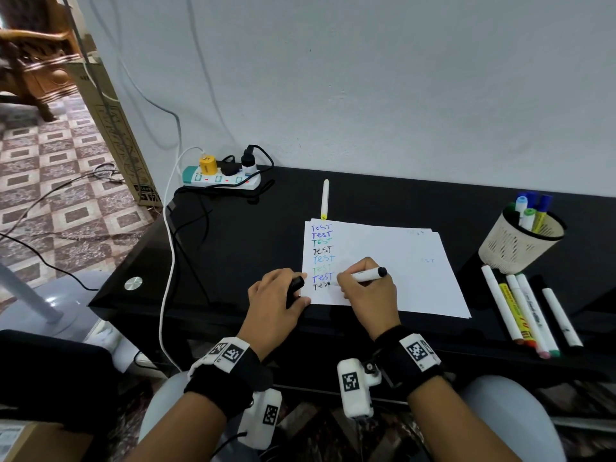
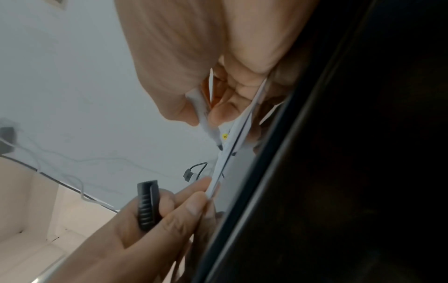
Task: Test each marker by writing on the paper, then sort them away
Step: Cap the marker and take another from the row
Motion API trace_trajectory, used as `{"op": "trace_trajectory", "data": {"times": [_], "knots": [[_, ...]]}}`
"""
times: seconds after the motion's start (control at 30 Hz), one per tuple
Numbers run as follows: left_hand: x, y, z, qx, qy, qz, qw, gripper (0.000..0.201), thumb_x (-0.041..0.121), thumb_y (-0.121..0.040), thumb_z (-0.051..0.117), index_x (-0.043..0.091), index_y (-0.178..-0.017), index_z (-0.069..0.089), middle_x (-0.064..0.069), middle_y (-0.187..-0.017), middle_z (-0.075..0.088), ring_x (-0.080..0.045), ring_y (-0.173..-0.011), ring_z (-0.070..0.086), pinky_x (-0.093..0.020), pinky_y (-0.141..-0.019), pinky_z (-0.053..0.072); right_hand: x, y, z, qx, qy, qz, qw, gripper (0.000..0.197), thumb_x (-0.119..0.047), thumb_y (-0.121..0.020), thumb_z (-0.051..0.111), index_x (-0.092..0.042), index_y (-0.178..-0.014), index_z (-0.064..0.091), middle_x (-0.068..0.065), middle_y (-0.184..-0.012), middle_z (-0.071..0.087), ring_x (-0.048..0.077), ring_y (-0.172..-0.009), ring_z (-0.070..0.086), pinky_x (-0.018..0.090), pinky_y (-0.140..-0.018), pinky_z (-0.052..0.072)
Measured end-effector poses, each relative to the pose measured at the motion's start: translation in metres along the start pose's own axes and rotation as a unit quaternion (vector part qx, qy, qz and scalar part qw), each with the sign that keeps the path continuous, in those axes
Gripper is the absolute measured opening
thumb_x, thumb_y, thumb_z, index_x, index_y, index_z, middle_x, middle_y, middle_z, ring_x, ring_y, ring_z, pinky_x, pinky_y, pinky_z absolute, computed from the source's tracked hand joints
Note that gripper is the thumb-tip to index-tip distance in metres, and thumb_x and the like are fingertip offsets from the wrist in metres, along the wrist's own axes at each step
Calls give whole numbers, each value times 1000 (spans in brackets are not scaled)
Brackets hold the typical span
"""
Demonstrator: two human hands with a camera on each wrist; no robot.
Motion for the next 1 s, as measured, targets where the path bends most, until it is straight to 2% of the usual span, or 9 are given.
{"op": "trace_trajectory", "data": {"times": [0.1, 0.3, 0.5, 0.6, 0.67, 0.8, 0.9, 0.97, 1.0], "knots": [[1, 0, -1, -1, 1, -1, 1000, 33, 29, -89, 66, 28, -120, 57, 22, -102, 55, 2, -128, 33, -25, -102, 14, 0, -1, 3, -8, 3, -9, 1000, 8, -22, -79, 71, -19, -76, 66, -4, -73, 74, 17, -72, 74, 41, -77, 60], [2, 1, -1, -5, 9, -4, 1000, 35, 29, -89, 66, 30, -123, 56, 21, -101, 56, 6, -124, 31, -25, -102, 13, 2, -1, -2, 20, 16, 0, 1000, 14, -22, -77, 70, -14, -71, 60, 1, -66, 68, 23, -69, 70, 32, -66, 55], [0, 1, 0, -2, 10, -2, 1000, 34, 29, -89, 66, 29, -122, 56, 20, -95, 56, 13, -117, 25, -25, -102, 12, 0, 1, 2, 7, 8, -3, 1000, 9, -18, -82, 71, -13, -77, 64, -1, -71, 73, 10, -62, 72, 31, -69, 57], [0, 1, 0, -4, 12, -3, 1000, 33, 29, -89, 66, 29, -122, 57, 19, -92, 56, 11, -119, 28, -26, -102, 13, 2, -1, -6, 49, 9, 6, 999, 8, -19, -83, 69, -13, -79, 64, 0, -72, 73, 10, -64, 71, 26, -65, 52], [1, 2, -1, -8, 13, -5, 1000, 33, 29, -89, 66, 29, -121, 57, 20, -90, 54, 6, -123, 33, -26, -103, 14, 8, 0, -12, 74, -41, 32, 996, 8, -17, -85, 70, -11, -83, 65, 2, -74, 74, 7, -62, 72, 21, -64, 51], [3, 2, -4, -17, 21, -15, 1000, 30, 29, -88, 67, 29, -116, 57, 21, -93, 55, 2, -122, 37, -30, -107, 19, 13, 1, -18, 57, -125, 51, 989, 10, -14, -85, 75, -10, -90, 67, 4, -81, 76, 16, -71, 76, 42, -80, 61], [-2, 3, -5, -51, 61, -58, 995, 22, 41, -86, 66, 32, -105, 57, 20, -100, 55, 1, -113, 42, -39, -109, 32, 1, 5, -29, 32, -159, 34, 986, 9, -3, -86, 74, -9, -92, 70, 5, -84, 76, 17, -77, 74, 44, -88, 62], [0, 4, -15, -46, 89, -71, 992, 21, 49, -88, 61, 36, -103, 57, 19, -108, 55, -5, -113, 48, -39, -104, 41, -15, 11, -38, 12, -187, 18, 982, 7, 0, -88, 69, -6, -93, 70, 8, -84, 76, 19, -76, 72, 43, -86, 62], [9, 5, -23, -34, 86, -53, 994, 19, 47, -92, 57, 36, -108, 57, 20, -112, 54, -4, -115, 48, -38, -105, 40, -26, 14, -44, 2, -201, 6, 980, 4, 0, -90, 68, -4, -91, 69, 9, -82, 75, 20, -74, 70, 42, -81, 61]]}}
Point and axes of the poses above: each hand's wrist, its own y-axis away from the middle knuckle, its own z-axis out of the palm, x = y × z, the point moved 10 cm from there along -y, towards the middle knuckle
